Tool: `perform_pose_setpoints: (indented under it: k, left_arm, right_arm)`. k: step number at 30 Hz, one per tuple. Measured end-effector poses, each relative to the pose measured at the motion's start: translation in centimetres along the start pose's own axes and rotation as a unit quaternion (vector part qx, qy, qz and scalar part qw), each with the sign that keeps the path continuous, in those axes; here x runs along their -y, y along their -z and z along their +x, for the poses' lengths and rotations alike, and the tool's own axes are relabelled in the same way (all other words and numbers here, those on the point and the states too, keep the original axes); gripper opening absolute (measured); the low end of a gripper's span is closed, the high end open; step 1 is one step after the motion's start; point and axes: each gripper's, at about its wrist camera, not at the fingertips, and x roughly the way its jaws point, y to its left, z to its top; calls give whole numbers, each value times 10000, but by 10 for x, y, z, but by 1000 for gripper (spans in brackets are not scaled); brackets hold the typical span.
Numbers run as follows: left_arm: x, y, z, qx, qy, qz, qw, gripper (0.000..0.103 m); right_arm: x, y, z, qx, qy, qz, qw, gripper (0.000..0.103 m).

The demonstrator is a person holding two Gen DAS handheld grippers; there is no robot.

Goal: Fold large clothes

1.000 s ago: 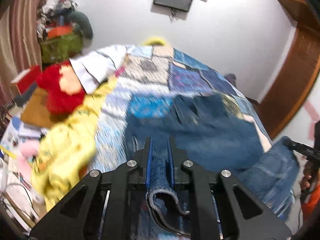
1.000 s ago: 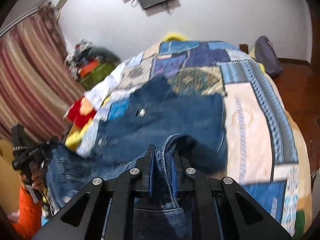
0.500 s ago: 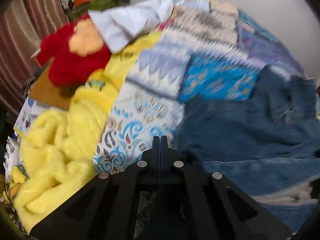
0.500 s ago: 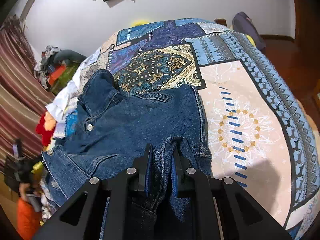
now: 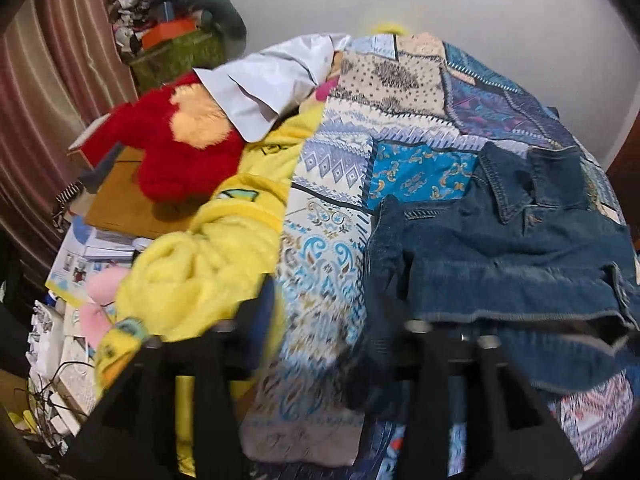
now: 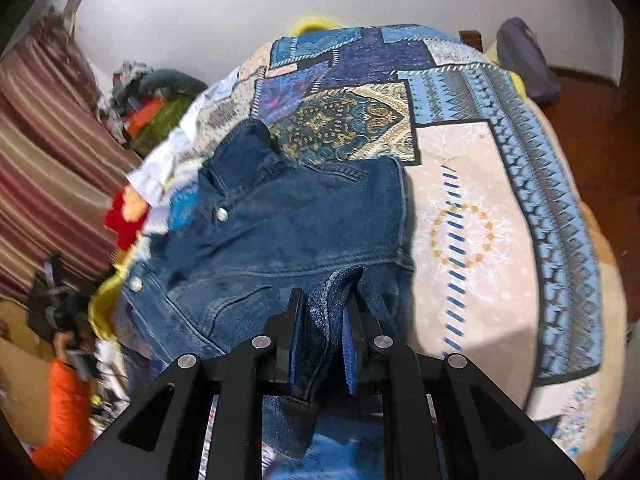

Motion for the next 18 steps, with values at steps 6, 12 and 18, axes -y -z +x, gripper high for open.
perform_pose_setpoints:
  k: [6,12,18]
  left_arm:
    - [7,31,-17,-207,136,210,9995,71]
    - [42,65,-8,-646,409,552,9955,71]
    - [72,76,-4,-693,660,701,9929,71]
  right_arm:
    - [-13,11,5,86,1159,-568,9916,47]
    - [0,22,-17,411,1179,-505,9909,75]
    - [6,48,-50,513,1159,-623,9900,76]
